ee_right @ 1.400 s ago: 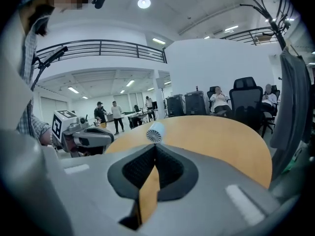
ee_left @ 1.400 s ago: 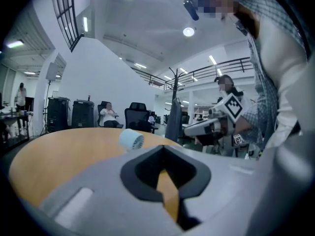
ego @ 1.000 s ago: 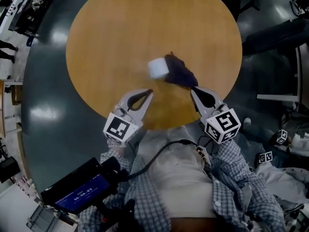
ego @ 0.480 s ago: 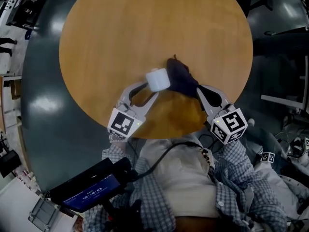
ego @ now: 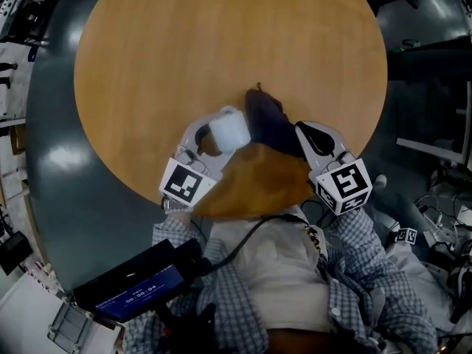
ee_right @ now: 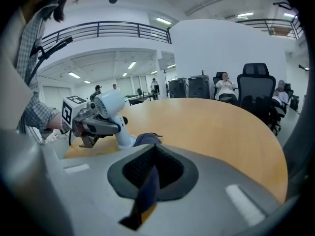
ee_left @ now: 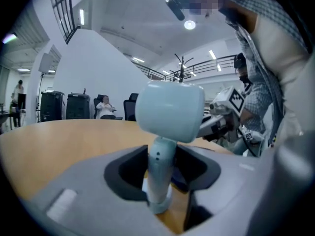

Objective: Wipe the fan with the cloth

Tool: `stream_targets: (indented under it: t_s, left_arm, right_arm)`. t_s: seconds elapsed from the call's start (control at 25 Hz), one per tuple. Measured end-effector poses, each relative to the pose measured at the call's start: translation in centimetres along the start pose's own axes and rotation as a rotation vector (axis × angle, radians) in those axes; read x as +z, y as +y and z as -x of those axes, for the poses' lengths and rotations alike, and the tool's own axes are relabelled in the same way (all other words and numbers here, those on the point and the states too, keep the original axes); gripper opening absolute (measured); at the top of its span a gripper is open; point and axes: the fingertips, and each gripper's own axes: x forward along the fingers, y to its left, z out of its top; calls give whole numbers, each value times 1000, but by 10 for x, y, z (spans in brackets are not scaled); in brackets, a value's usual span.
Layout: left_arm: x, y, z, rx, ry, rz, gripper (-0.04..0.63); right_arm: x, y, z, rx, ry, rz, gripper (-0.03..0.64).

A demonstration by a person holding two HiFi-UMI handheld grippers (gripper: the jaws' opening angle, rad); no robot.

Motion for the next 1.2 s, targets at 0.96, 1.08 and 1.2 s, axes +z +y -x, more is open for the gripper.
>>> stream_targets:
  t_s: [0.96, 1.08, 1.2]
  left_arm:
    - [10, -1, 2, 47, -4, -38, 149]
    - [17, -2, 6, 58, -9, -31, 148]
    - [33, -1, 12, 72, -23, -49, 147]
  right_arm:
    - [-30, 27, -70, 136, 216, 136, 72]
    - [-23, 22, -61, 128, 185, 76, 71]
    - [1, 16, -45, 118, 130, 24, 71]
